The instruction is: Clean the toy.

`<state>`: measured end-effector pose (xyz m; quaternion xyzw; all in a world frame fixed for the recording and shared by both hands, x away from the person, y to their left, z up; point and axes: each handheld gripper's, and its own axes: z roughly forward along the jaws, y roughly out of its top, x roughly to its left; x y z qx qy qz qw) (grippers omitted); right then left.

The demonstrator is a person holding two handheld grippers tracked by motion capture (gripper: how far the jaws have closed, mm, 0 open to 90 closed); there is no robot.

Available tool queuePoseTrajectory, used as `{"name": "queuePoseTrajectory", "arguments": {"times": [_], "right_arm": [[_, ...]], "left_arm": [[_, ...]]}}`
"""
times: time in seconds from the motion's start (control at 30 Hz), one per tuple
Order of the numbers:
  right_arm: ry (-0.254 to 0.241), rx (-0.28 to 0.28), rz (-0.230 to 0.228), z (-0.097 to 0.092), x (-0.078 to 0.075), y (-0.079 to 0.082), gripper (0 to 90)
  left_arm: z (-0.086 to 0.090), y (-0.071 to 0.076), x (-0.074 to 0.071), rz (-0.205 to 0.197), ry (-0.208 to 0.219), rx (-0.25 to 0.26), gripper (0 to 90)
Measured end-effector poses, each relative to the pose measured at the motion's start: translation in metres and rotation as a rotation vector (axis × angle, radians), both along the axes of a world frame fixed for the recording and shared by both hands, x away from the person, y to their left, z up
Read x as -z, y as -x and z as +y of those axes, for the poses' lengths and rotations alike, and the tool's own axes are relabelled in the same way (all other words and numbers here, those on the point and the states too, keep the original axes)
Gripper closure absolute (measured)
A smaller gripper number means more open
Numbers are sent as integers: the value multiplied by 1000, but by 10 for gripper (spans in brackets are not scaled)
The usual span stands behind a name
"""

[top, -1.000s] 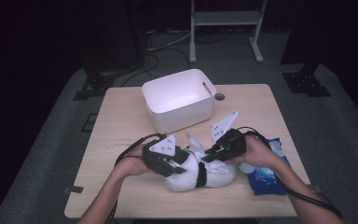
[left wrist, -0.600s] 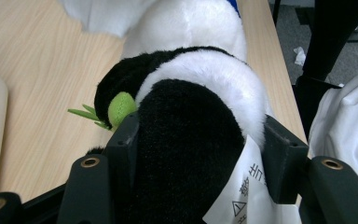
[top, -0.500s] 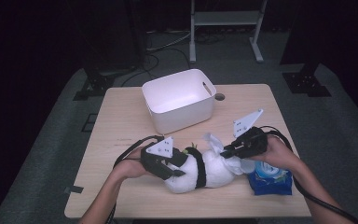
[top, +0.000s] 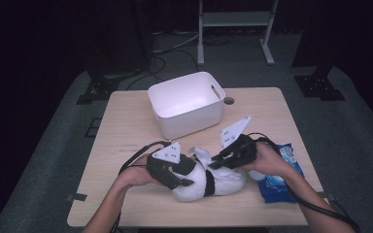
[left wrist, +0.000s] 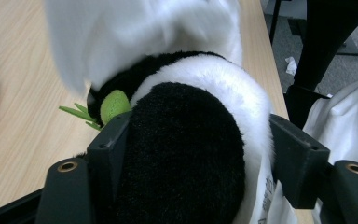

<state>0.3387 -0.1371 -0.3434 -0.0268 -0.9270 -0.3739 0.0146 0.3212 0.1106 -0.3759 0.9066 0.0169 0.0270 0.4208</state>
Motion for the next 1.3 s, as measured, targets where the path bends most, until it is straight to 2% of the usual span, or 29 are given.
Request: {"name": "queuePoseTrajectory", "arguments": {"times": [0.1, 0.17, 0.2, 0.27, 0.4, 0.57, 0.6, 0.7, 0.8, 0.87, 1.1, 1.13, 1.3], "right_arm": [[8, -48, -4, 21, 1, 2, 801], [3, -58, -3, 26, 0, 2, 801], [-23, -74, -3, 34, -3, 2, 801], [-39, -86, 2, 40, -6, 2, 801], [-19, -113, -13, 53, -8, 4, 802], [-9, -97, -7, 44, -8, 1, 802], [18, -64, -11, 32, -7, -2, 801], [58, -15, -11, 16, -3, -7, 801], [70, 29, 18, -1, 4, -11, 801], [56, 29, 24, -5, 7, -9, 801], [65, 16, 24, -3, 11, -3, 801], [61, 5, 37, -2, 13, -2, 801], [61, -3, 35, -1, 14, 2, 801]], "left_arm": [[0, 1, 0, 7, -7, -3, 274], [0, 1, 1, 9, -7, -3, 269], [1, 1, 1, 14, 1, -5, 268], [1, 1, 2, 17, 3, -2, 265], [1, 1, 2, 21, 4, -5, 260], [1, 2, 2, 19, 7, -6, 261], [1, 3, 2, 19, 3, -7, 261], [1, 3, 1, 17, -2, -8, 261], [0, 2, 0, 15, -1, -8, 246], [-3, 1, -3, 33, 0, -4, 226], [-5, 0, -10, 67, 15, -24, 150], [-4, -1, -12, 62, 11, -48, 99], [-7, -2, -10, 74, -17, -55, 51]]}}
